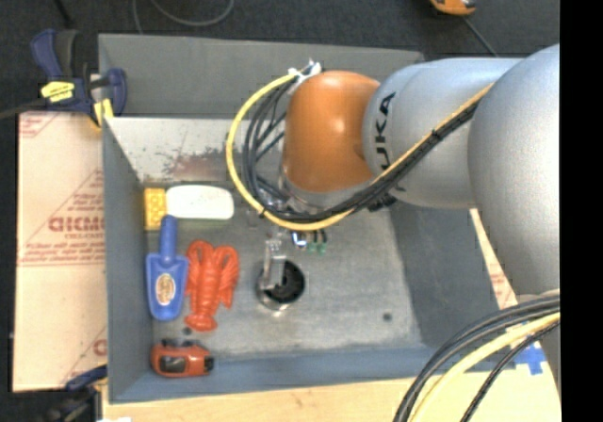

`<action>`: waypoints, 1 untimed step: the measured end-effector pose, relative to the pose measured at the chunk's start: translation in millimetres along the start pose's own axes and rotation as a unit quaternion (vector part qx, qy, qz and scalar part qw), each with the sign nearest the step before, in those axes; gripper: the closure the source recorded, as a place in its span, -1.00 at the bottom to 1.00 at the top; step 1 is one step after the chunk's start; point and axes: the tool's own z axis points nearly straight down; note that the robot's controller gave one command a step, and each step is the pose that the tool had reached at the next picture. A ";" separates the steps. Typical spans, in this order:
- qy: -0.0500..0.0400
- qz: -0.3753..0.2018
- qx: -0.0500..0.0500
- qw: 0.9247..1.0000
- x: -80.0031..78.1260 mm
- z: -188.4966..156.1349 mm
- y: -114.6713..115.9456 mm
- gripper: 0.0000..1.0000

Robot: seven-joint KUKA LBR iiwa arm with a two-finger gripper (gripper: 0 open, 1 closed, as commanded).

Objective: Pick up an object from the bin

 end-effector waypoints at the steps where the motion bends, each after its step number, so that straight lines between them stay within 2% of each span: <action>1: -0.004 0.001 0.000 1.000 -1.7 -4.7 -0.4 -1.00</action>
Offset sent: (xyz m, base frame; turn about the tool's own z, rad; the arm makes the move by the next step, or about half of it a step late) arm -0.0579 -0.0489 -0.0599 0.0721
